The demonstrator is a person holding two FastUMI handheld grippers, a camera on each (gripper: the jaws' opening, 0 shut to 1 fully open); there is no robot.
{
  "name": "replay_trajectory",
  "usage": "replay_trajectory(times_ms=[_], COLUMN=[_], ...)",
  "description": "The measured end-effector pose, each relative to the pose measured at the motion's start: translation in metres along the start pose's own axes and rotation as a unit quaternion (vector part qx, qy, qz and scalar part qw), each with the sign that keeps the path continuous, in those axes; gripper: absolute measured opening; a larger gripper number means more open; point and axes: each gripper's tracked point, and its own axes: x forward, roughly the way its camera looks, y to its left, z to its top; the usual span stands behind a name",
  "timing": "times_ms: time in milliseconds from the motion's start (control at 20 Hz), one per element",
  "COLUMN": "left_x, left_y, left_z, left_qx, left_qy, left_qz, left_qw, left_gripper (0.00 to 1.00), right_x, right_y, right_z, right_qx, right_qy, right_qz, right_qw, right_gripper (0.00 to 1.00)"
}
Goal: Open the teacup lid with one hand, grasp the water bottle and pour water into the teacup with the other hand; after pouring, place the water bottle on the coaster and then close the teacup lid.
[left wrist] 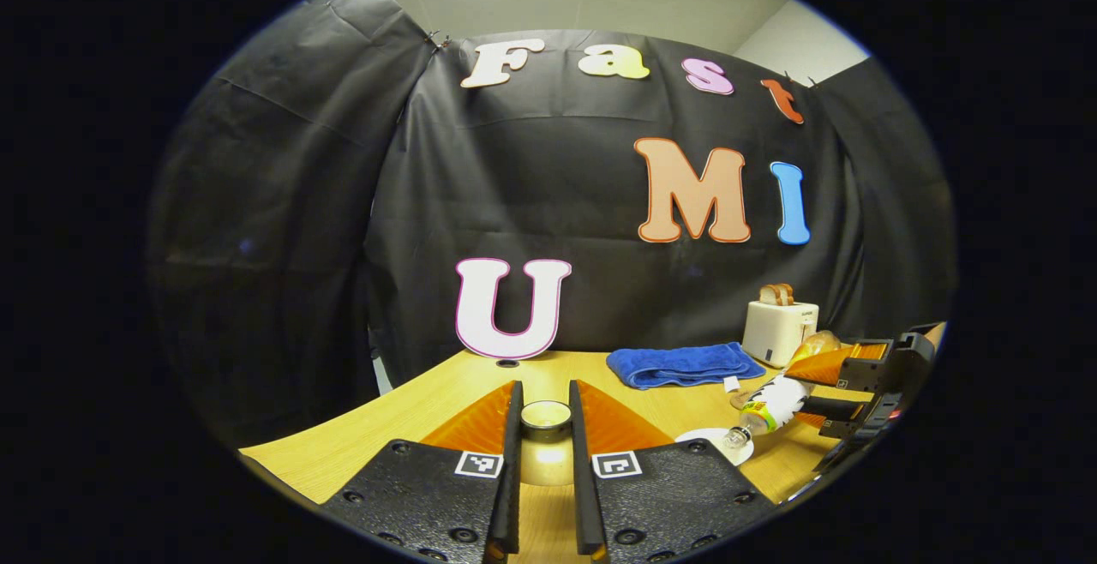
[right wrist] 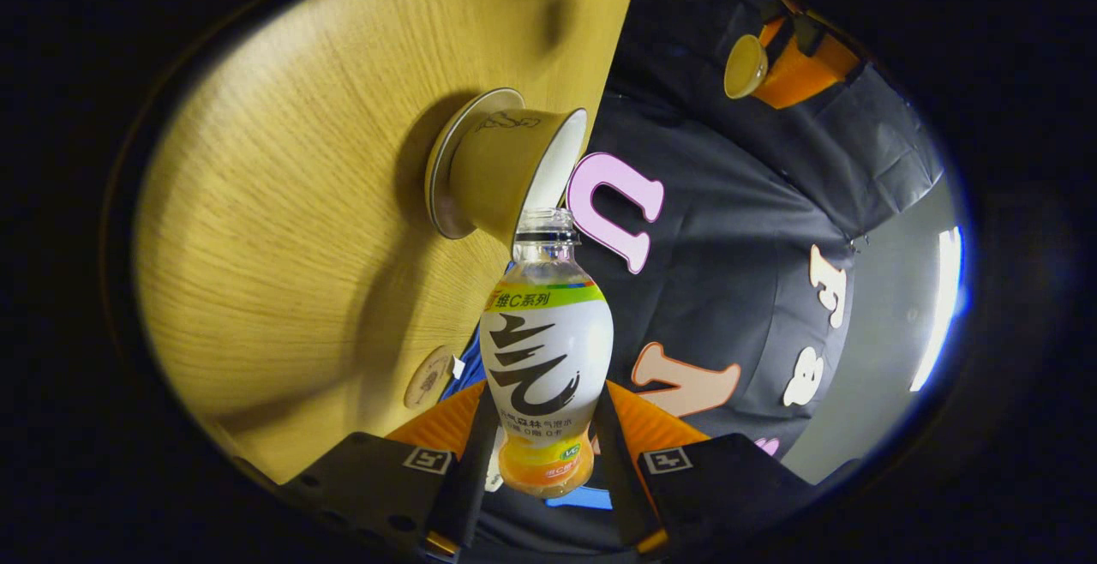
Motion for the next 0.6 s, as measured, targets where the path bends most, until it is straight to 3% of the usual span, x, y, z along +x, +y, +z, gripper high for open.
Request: replay_trajectory(times_ms=[350,500,600], left_x=[0.001,0.001,0.001], left_y=[0.0,-0.001,-0.003], left_z=[-0.003,-0.003,-0.005], left_qx=[-0.002,-0.003,-0.005], left_qy=[0.003,0.004,0.005], left_qz=[0.0,-0.001,-0.003], left_qw=[1.0,1.0,1.0], left_gripper=[0.23,0.23,0.23], right_x=[-0.006,-0.009,-0.007], right_y=[0.013,0.019,0.018], right_z=[0.005,0.008,0.014], right_qx=[0.14,0.234,0.309], right_qy=[0.006,0.01,0.009], right_qz=[0.028,0.052,0.067], right_qw=[0.99,0.971,0.949], right_gripper=[0.66,0.66,0.66])
